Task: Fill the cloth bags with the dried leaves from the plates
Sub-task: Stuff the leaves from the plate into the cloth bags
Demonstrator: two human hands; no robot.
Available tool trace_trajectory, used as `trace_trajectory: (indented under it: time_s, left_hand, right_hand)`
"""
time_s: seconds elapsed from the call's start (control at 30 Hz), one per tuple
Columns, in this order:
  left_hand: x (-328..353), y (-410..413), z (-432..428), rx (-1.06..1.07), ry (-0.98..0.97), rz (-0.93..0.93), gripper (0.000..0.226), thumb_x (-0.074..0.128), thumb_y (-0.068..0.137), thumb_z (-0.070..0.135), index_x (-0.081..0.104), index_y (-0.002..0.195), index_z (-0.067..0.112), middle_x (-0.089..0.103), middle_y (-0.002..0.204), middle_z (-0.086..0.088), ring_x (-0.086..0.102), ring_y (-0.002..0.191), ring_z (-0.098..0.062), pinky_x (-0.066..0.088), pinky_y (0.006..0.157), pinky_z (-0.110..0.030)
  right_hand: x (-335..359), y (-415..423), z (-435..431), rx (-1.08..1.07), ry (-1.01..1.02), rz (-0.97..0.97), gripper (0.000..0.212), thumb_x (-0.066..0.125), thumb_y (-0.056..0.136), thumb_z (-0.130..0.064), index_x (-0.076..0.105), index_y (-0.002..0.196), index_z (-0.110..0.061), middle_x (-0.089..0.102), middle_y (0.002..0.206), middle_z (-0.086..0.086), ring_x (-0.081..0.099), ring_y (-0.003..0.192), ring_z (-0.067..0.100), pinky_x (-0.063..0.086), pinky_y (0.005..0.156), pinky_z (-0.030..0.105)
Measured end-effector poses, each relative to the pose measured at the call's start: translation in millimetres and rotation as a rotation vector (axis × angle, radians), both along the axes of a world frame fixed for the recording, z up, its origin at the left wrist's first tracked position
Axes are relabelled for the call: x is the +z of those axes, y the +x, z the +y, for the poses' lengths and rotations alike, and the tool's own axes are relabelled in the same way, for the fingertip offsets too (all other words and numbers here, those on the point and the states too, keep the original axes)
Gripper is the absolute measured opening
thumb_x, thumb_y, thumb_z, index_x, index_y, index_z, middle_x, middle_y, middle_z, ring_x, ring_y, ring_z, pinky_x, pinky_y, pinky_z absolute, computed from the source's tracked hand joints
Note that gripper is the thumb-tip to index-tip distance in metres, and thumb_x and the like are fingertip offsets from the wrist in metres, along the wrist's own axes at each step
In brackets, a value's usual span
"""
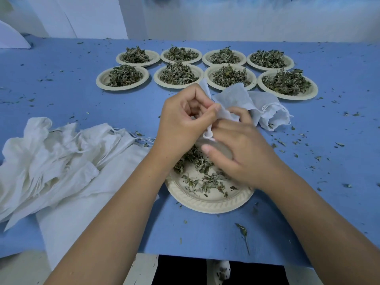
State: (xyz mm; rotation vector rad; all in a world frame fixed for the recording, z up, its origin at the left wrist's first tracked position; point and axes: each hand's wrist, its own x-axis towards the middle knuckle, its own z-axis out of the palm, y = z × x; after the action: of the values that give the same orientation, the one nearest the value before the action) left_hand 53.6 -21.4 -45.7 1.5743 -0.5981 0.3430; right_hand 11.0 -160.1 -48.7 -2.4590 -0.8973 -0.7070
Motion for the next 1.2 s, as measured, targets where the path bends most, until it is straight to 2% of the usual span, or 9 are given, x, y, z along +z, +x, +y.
trace_trajectory:
  time_s: [0.17, 0.27, 0.37, 0.47, 0.57, 0.63, 0.87, 1.03, 1.2]
  left_hand:
    - [0, 0, -1, -0.002, 0.033, 0.013, 0.026, 0.065, 0.087, -0.002, 0.055, 0.071, 0.016, 0.054, 0.052, 0.014, 0.047, 0.044, 0.001, 0.037, 0.047, -0.011]
    - [3, 3, 1, 0.107, -0.071, 0.039, 0.026, 0.063, 0.089, 0.001, 0.054, 0.072, 0.018, 0.052, 0.049, 0.013, 0.043, 0.04, 0.001, 0.036, 0.042, -0.014]
    - [5, 7, 7, 0.216, -0.193, 0.055, 0.024, 0.062, 0.09, 0.002, 0.053, 0.072, 0.016, 0.049, 0.046, 0.015, 0.038, 0.037, 0.001, 0.033, 0.038, -0.015]
    - [5, 7, 5, 0.241, -0.219, 0.065, 0.025, 0.062, 0.091, 0.001, 0.053, 0.072, 0.015, 0.048, 0.045, 0.016, 0.037, 0.037, 0.001, 0.032, 0.038, -0.015]
    - [4, 6, 2, 0.236, -0.191, 0.06, 0.026, 0.062, 0.09, 0.0, 0.052, 0.071, 0.014, 0.047, 0.045, 0.016, 0.037, 0.038, 0.001, 0.033, 0.04, -0.014]
    - [4, 6, 2, 0.229, -0.182, 0.054, 0.025, 0.062, 0.09, 0.0, 0.052, 0.071, 0.013, 0.048, 0.045, 0.016, 0.038, 0.038, 0.001, 0.033, 0.041, -0.014]
    - [4, 5, 1, 0.217, -0.159, 0.062, 0.026, 0.063, 0.09, 0.001, 0.053, 0.07, 0.014, 0.048, 0.045, 0.013, 0.039, 0.038, -0.003, 0.034, 0.04, -0.017]
    - [5, 5, 2, 0.218, -0.171, 0.07, 0.025, 0.063, 0.09, -0.001, 0.052, 0.071, 0.012, 0.048, 0.044, 0.012, 0.039, 0.037, -0.003, 0.035, 0.041, -0.016]
    - [5, 4, 2, 0.216, -0.166, 0.08, 0.027, 0.063, 0.09, 0.0, 0.052, 0.07, 0.013, 0.047, 0.044, 0.012, 0.039, 0.037, -0.004, 0.035, 0.04, -0.017]
  right_hand:
    - [-4, 1, 3, -0.021, -0.085, 0.177, 0.026, 0.051, 0.088, -0.029, 0.065, 0.092, -0.008, 0.061, 0.088, -0.003, 0.057, 0.093, 0.015, 0.016, 0.108, 0.029]
    - [6, 0, -5, 0.013, 0.333, 0.158, 0.026, 0.049, 0.09, -0.025, 0.07, 0.089, -0.011, 0.068, 0.095, -0.009, 0.059, 0.095, 0.0, 0.033, 0.104, 0.027]
    - [14, -2, -14, 0.047, 0.69, 0.109, 0.024, 0.051, 0.089, -0.017, 0.065, 0.072, -0.008, 0.068, 0.079, 0.005, 0.063, 0.078, 0.016, 0.048, 0.073, 0.031]
    - [9, 0, -8, -0.037, 0.468, 0.347, 0.027, 0.059, 0.082, -0.036, 0.064, 0.077, -0.01, 0.062, 0.08, -0.004, 0.056, 0.073, 0.01, 0.045, 0.066, 0.029]
    - [-6, 0, 5, -0.019, 0.033, 0.601, 0.051, 0.067, 0.073, -0.054, 0.059, 0.114, -0.025, 0.052, 0.11, -0.015, 0.045, 0.097, -0.009, 0.042, 0.09, 0.025]
    - [-13, -1, 14, 0.074, -0.116, 0.619, 0.063, 0.072, 0.074, -0.05, 0.053, 0.129, -0.026, 0.049, 0.125, -0.008, 0.039, 0.118, 0.005, 0.033, 0.105, 0.029]
    - [-9, -7, 23, 0.283, -0.044, 0.623, 0.041, 0.077, 0.078, -0.012, 0.065, 0.117, -0.015, 0.059, 0.116, 0.001, 0.051, 0.112, 0.013, 0.038, 0.101, 0.026]
    - [-8, -8, 22, 0.362, -0.035, 0.558, 0.025, 0.075, 0.074, 0.002, 0.071, 0.098, -0.006, 0.066, 0.097, 0.0, 0.057, 0.09, 0.005, 0.04, 0.084, 0.01]
    - [-8, -8, 20, 0.352, -0.022, 0.518, 0.016, 0.072, 0.072, 0.006, 0.071, 0.085, -0.005, 0.069, 0.087, -0.001, 0.059, 0.082, 0.005, 0.043, 0.078, 0.012]
